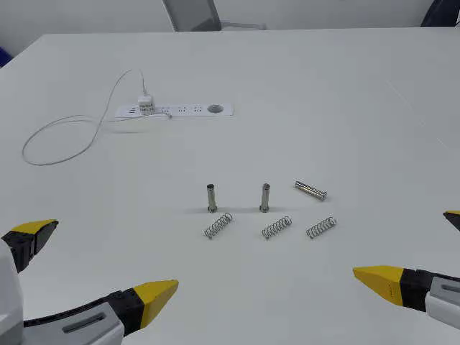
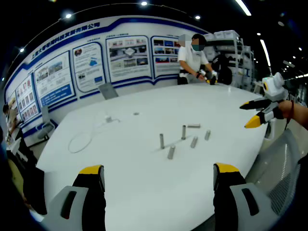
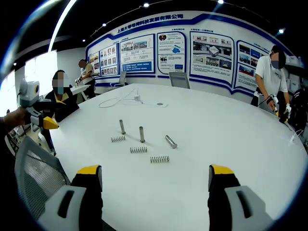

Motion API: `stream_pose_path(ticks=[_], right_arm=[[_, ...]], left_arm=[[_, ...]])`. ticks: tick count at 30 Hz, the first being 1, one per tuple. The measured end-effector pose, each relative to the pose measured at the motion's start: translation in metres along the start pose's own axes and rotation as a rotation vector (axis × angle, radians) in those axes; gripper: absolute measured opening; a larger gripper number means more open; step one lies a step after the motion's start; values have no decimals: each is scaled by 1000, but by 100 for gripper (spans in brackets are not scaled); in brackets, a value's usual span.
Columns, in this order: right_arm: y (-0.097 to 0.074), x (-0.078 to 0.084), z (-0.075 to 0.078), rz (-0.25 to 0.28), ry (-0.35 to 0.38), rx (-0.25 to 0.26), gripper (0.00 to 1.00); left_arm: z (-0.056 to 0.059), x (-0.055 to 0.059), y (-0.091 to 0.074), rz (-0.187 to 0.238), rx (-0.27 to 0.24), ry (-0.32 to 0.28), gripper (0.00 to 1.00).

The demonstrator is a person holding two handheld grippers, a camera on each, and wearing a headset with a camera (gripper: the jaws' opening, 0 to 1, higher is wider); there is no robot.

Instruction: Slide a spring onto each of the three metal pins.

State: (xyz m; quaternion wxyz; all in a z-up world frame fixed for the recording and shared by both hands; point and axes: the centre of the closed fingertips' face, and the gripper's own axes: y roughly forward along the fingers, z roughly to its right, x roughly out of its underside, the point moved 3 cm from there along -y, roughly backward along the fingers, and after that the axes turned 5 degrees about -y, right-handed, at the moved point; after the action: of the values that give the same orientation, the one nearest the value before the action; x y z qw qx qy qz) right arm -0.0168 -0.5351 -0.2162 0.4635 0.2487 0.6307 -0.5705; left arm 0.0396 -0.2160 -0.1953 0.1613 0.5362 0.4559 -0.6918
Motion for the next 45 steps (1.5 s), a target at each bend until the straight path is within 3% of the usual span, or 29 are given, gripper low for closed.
stream_pose_path(ticks=[45], right_arm=[[3, -1, -6, 2, 21, -21, 90]], left_arm=[[0, 5, 1, -7, -2, -6, 90]])
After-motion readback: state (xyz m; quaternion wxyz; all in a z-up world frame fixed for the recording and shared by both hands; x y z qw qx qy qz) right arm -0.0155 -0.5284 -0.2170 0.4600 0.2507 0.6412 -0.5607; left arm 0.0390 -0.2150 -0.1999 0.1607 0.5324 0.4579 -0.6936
